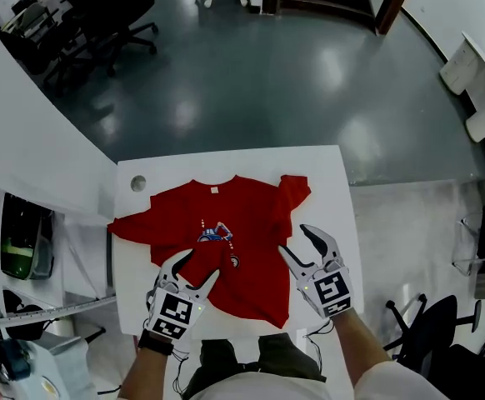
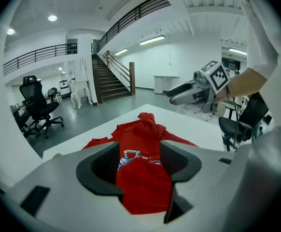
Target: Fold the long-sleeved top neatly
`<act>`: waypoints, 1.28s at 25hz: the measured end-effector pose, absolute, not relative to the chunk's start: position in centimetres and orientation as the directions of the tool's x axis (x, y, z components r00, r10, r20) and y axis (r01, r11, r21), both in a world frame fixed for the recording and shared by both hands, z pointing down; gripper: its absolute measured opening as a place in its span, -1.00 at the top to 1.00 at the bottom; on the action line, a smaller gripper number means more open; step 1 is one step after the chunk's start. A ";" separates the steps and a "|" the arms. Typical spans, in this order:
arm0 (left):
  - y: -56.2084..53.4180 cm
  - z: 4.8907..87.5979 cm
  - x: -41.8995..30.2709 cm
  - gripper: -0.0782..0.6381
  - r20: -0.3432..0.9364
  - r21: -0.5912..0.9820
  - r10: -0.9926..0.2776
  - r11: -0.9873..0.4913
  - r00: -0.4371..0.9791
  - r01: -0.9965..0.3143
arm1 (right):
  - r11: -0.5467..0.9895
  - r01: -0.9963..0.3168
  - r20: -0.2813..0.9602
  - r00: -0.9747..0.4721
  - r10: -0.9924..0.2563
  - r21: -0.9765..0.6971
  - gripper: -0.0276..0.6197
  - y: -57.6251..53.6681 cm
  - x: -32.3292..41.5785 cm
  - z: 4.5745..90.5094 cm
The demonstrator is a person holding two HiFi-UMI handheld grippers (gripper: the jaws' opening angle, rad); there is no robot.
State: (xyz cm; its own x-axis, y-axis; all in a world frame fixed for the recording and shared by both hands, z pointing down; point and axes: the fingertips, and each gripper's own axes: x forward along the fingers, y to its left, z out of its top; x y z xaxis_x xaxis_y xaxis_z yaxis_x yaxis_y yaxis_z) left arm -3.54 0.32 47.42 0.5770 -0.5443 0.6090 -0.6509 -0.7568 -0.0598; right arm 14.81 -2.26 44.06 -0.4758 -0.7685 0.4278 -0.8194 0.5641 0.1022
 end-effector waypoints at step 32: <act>-2.2 61.3 -1.3 0.34 0.843 -0.072 -0.368 -0.801 0.393 -0.595 | 0.649 -0.761 0.631 -0.509 -0.585 -0.011 0.13 -7.2 12.7 59.8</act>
